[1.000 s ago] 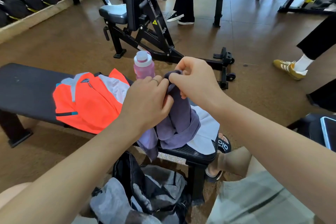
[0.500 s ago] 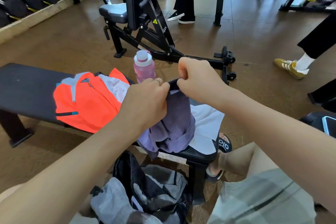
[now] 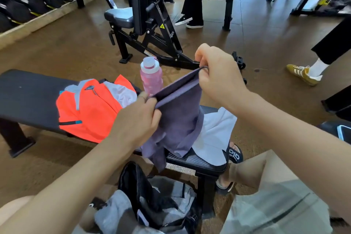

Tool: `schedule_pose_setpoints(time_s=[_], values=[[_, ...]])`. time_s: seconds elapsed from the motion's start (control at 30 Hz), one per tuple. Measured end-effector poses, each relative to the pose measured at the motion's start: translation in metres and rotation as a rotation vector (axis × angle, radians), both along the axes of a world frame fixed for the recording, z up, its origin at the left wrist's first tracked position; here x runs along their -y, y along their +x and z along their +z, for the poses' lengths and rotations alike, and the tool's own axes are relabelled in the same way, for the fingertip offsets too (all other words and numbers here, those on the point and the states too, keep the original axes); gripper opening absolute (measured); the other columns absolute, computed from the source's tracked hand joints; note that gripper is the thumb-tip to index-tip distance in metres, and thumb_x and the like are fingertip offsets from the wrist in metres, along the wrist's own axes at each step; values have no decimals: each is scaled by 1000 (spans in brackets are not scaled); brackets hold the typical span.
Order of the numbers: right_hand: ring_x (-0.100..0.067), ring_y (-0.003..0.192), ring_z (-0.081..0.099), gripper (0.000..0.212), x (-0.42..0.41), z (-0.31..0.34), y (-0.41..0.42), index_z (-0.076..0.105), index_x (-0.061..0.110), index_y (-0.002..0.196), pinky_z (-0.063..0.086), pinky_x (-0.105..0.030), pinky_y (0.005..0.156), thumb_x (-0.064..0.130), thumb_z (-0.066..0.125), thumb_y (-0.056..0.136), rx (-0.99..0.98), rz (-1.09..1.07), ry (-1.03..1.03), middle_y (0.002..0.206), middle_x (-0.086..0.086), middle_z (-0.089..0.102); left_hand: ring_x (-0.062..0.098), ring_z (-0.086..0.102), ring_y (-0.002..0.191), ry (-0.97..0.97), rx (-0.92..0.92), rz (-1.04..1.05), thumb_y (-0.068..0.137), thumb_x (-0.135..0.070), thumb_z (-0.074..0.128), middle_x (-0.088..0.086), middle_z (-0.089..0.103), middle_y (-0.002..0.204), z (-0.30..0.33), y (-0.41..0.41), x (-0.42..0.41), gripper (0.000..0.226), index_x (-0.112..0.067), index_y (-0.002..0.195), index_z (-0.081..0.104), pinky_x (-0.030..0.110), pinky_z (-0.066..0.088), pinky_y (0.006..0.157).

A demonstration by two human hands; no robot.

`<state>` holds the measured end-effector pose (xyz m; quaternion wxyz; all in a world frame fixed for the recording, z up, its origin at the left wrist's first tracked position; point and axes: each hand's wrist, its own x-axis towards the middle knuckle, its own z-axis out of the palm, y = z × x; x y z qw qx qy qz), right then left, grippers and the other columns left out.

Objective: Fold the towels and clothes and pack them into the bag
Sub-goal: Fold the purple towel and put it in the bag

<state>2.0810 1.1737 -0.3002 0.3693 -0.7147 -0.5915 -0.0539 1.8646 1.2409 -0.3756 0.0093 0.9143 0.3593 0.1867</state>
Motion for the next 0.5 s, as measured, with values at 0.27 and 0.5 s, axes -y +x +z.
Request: schedule_pose_setpoints(time_s=[0.27, 0.5], values=[[-36, 84, 63, 15, -15, 8, 15, 58, 15, 69, 49, -35, 68, 3, 49, 72, 74, 1, -385, 75, -9, 66, 41, 53, 80, 105, 20, -4, 86, -32, 36, 9, 47, 92, 67, 6, -25, 17, -17, 80, 41, 45, 42, 64], [-15, 41, 63, 26, -6, 19, 2, 59, -3, 81, 50, -19, 46, -1, 34, 78, -356, -11, -180, 61, -20, 67, 36, 52, 86, 13, -16, -47, 74, -25, 35, 0, 42, 85, 65, 2, -37, 11, -19, 78, 43, 40, 38, 65]])
